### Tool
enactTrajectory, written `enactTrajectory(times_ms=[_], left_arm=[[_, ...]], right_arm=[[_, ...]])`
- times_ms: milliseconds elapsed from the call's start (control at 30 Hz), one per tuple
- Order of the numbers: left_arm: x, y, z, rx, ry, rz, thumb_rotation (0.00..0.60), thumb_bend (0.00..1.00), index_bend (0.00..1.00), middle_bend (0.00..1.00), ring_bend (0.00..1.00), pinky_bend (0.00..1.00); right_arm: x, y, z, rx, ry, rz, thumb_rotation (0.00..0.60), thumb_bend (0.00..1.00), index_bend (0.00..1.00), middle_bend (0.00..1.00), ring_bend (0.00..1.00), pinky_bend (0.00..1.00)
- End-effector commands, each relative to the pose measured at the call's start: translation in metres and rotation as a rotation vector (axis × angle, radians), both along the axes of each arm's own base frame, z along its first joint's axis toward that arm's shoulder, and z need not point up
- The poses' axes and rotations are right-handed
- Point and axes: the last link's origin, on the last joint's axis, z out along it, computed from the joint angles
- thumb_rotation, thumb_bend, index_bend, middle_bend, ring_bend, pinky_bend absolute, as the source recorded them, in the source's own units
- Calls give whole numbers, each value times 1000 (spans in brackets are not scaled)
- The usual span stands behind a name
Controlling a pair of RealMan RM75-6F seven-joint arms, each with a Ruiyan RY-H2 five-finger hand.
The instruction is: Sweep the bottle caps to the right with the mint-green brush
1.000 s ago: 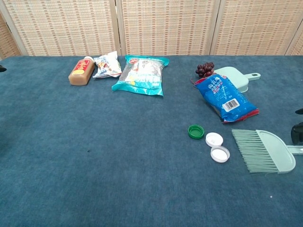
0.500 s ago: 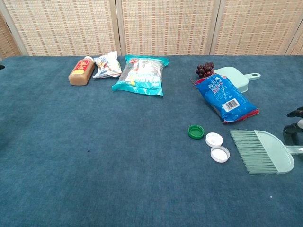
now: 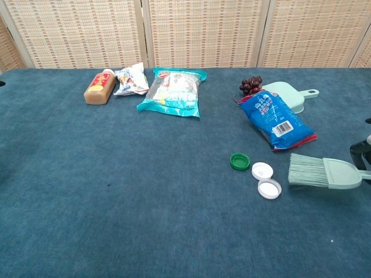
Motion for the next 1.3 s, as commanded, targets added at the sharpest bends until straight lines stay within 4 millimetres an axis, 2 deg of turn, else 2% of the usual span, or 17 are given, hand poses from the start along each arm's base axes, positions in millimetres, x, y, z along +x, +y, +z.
enactTrajectory(times_ms=[33,200,300,533,867,967,1067,1300], left_arm=[[0,-1,0,1,0,-2,600,441,0,0,0,11],[0,-1,-2,0,6,-3,600,441,0,0,0,10],[0,-2,-4,-5,9,-5,600,441,0,0,0,11],[2,-2,-3,-2,10,-7,600,440,0,0,0,11],[3,0,-4,-2,11,-1,600,442,0,0,0,11],[1,-1,-3,-2,14,2,600,444,0,0,0,11],[2,-1,-5,-5,15,-3,600,444,0,0,0,10],[1,-3,-3,2,9,-3,600,443,0,0,0,10]], right_arm=[[-3,-1,14,2,1,16,600,383,1000,858,517,69],[-2,-1,42,-43,38,57,600,387,1000,866,519,70],[-1,1,51,-60,58,69,600,388,1000,867,519,70],[-1,3,52,-85,82,104,600,388,1000,867,523,71],[16,0,49,-101,30,239,600,388,1000,867,523,74],[36,-4,44,-74,17,343,600,388,1000,867,523,74],[83,-17,24,-2,116,524,600,388,1000,867,524,74],[145,-32,-4,74,239,665,600,388,1000,867,524,88]])
